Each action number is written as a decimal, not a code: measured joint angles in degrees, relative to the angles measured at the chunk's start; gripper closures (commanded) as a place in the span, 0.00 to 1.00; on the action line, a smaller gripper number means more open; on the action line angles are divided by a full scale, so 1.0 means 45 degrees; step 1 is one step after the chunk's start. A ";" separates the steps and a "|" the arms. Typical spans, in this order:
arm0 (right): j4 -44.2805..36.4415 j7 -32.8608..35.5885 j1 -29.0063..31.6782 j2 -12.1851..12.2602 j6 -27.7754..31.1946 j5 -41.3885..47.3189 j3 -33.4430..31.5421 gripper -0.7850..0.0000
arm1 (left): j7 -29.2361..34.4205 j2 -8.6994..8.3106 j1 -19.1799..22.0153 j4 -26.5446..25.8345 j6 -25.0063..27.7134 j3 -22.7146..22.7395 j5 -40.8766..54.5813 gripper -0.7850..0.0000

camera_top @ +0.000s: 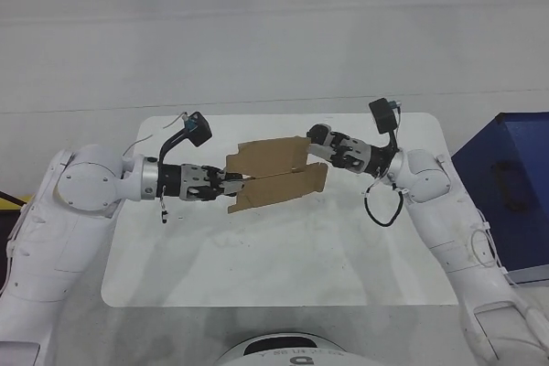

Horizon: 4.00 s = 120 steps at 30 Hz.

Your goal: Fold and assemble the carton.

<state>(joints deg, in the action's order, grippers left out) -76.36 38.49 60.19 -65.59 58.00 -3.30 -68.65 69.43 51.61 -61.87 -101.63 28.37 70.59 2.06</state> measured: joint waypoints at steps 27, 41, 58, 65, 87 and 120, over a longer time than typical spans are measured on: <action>0.0143 0.1732 -0.0738 0.0384 0.0000 0.2577 0.1250 1.00 | -0.0139 -0.0053 0.0529 0.0238 0.0189 -0.0665 -0.0057 1.00; 0.0421 0.1568 -0.0384 0.0495 0.0000 0.2366 0.0926 1.00 | -0.0943 -0.0250 -0.0144 0.0539 0.0342 0.0235 0.0809 0.00; -0.1103 -0.4096 -0.0080 0.0040 0.0000 -0.0777 0.0058 1.00 | -0.1496 0.0288 -0.0203 0.3144 -0.0117 -0.1862 0.4100 0.00; -0.1172 -0.6422 -0.0175 -0.0367 0.0000 -0.2926 0.0760 1.00 | -0.1896 0.0924 0.0795 0.4599 0.1050 -0.2966 0.7440 0.00; -0.1352 -0.8041 0.0123 -0.0514 -0.1187 -1.0219 0.0872 1.00 | -0.0552 0.1633 0.1499 0.6542 0.1447 -0.3177 1.0403 0.00; -0.0867 -0.9036 0.0365 -0.0573 -0.0129 -0.9266 0.0649 1.00 | -0.0123 0.1523 0.0669 0.6481 0.1416 -0.1057 1.0036 0.69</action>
<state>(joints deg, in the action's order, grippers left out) -80.26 -2.17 61.83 -68.17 57.42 -45.00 -65.73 68.87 58.46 -58.86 -72.46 34.74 65.83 47.22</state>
